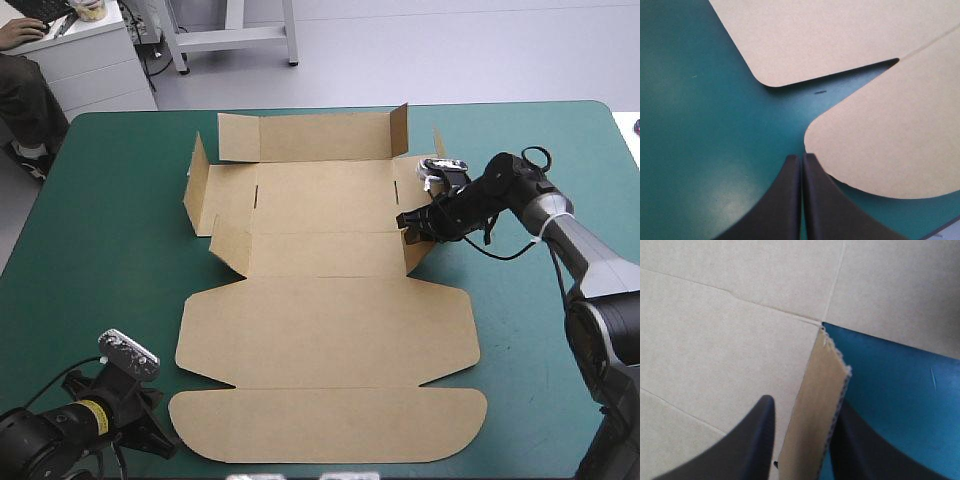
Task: Fold the box
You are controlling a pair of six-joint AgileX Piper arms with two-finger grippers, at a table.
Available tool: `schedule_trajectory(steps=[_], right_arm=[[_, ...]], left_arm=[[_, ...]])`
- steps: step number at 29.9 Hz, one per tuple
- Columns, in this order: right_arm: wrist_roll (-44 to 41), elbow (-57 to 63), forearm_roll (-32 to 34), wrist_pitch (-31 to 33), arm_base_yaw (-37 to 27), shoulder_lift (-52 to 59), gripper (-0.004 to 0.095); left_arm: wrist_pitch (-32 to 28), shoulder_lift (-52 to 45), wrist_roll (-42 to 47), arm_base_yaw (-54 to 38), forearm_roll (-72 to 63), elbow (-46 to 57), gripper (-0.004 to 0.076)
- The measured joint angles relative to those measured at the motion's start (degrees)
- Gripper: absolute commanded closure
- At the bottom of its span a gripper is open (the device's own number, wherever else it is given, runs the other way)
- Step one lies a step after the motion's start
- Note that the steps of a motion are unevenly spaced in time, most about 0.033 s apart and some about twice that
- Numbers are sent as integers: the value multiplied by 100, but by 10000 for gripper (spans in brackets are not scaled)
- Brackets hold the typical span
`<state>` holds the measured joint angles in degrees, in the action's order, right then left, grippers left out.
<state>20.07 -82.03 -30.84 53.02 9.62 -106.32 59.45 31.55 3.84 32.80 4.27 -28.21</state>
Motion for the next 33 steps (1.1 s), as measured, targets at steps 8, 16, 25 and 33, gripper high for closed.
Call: schedule_trajectory(steps=[8, 16, 25, 33], right_arm=[[-5, -35, -18, -50, 0, -142, 927], [456, -877, 0, 568, 0, -211, 927], [2232, -2750, 352, 1689, 4, -213, 927], [2926, -3500, 743, 1828, 35, -208, 927]], left_arm=[[-5, 0, 0, 0, -5, 0, 734], [-5, 0, 0, 0, -5, 0, 734], [-35, -2, 0, 0, 30, -12, 734], [-47, -2, 0, 0, 84, -1034, 734]])
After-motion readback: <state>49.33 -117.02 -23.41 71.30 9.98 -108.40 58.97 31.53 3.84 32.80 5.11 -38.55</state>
